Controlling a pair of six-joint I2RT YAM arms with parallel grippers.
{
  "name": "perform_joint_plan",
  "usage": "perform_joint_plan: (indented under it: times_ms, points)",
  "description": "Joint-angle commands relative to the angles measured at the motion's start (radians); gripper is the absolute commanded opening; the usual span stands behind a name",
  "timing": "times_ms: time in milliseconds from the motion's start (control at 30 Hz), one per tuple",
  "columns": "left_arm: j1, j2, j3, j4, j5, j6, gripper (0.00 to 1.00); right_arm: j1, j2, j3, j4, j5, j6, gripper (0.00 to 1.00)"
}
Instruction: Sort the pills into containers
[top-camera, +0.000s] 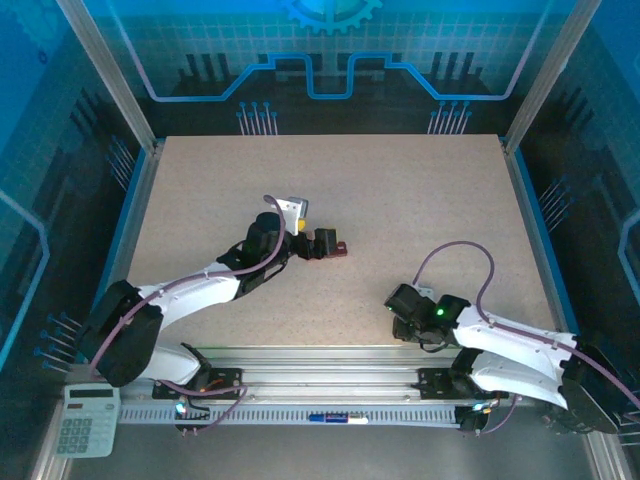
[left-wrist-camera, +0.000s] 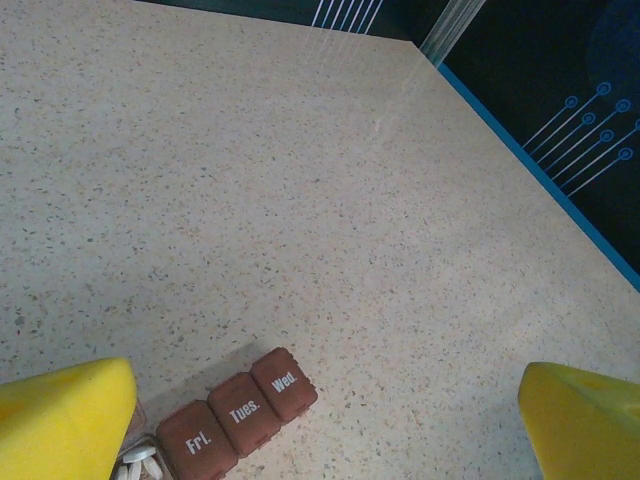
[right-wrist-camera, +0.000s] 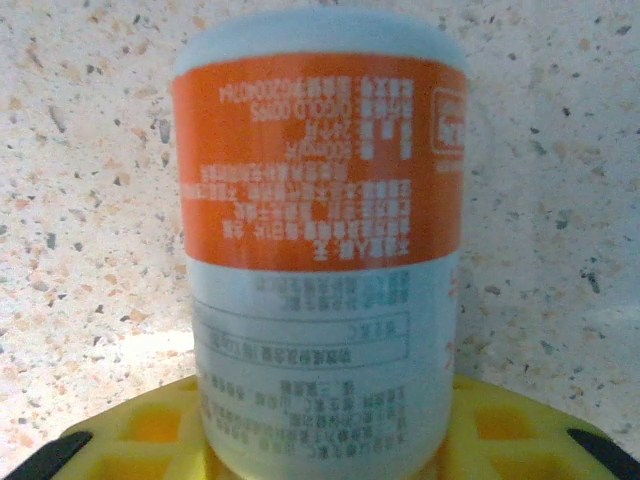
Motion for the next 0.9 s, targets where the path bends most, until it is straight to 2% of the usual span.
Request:
perform_joint_plan:
  times_ms: [0, 700, 867]
  points:
    - [-0.007, 0.009, -0.016, 0.028, 0.02, -0.016, 0.99, -0.01, -0.037, 0.051, -0.056, 0.025, -0.017, 0.34]
    - [-0.005, 0.012, -0.035, 0.059, 0.018, -0.018, 0.99, -0.113, -0.059, 0.159, -0.17, -0.136, -0.133, 0.35]
    - [-0.006, 0.02, -0.036, 0.065, 0.026, -0.025, 0.99, -0.167, -0.047, 0.173, -0.178, -0.239, -0.171, 0.35]
